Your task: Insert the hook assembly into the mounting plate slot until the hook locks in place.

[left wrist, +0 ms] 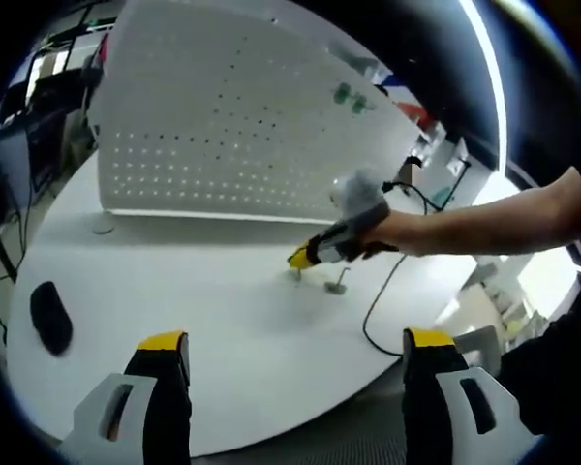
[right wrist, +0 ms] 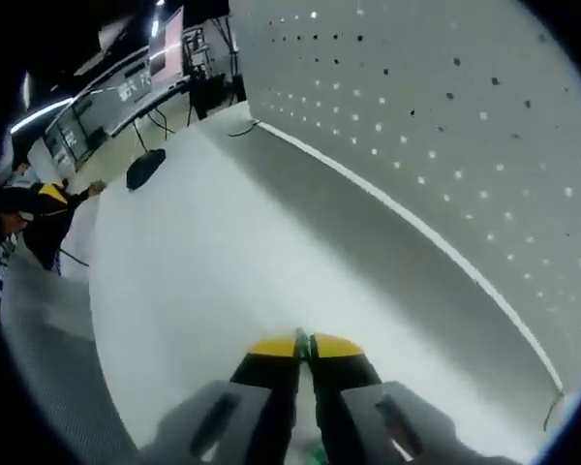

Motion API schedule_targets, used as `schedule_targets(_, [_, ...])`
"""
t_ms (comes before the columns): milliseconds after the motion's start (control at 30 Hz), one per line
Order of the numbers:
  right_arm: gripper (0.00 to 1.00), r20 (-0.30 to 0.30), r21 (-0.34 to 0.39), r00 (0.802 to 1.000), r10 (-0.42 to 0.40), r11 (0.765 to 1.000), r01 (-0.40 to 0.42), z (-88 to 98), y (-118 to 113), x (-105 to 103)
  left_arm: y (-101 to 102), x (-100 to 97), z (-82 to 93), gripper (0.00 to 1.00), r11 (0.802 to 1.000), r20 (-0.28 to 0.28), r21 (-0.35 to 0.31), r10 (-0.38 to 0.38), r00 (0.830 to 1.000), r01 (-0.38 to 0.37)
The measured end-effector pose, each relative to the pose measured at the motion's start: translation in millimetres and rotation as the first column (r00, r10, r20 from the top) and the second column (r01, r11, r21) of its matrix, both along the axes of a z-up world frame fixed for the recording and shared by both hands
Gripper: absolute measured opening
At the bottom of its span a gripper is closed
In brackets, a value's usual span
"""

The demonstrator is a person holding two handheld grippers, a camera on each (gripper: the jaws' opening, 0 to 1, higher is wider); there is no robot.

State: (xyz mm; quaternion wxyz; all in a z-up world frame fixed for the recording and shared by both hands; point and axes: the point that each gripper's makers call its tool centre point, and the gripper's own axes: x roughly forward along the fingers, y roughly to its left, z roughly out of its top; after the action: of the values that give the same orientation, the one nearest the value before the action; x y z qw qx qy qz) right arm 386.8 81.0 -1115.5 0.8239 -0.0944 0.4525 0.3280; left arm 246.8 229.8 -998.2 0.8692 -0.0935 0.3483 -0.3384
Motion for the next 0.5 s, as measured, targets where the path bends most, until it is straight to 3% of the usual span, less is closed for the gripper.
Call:
schedule_targets(433, [0.02, 0.034, 0.125, 0.996, -0.081, 0.989, 0.077, 43.3, -10, -2, -2, 4.6, 10.5, 0.92, 1.000, 0.035, 0.001, -0.017, 0.999, 0.017])
schedule_targets(500, [0.02, 0.026, 0.172, 0.994, -0.102, 0.980, 0.096, 50.2, -9, -5, -1, 5.2, 11.0, 0.92, 1.000, 0.036, 0.002, -0.018, 0.999, 0.018])
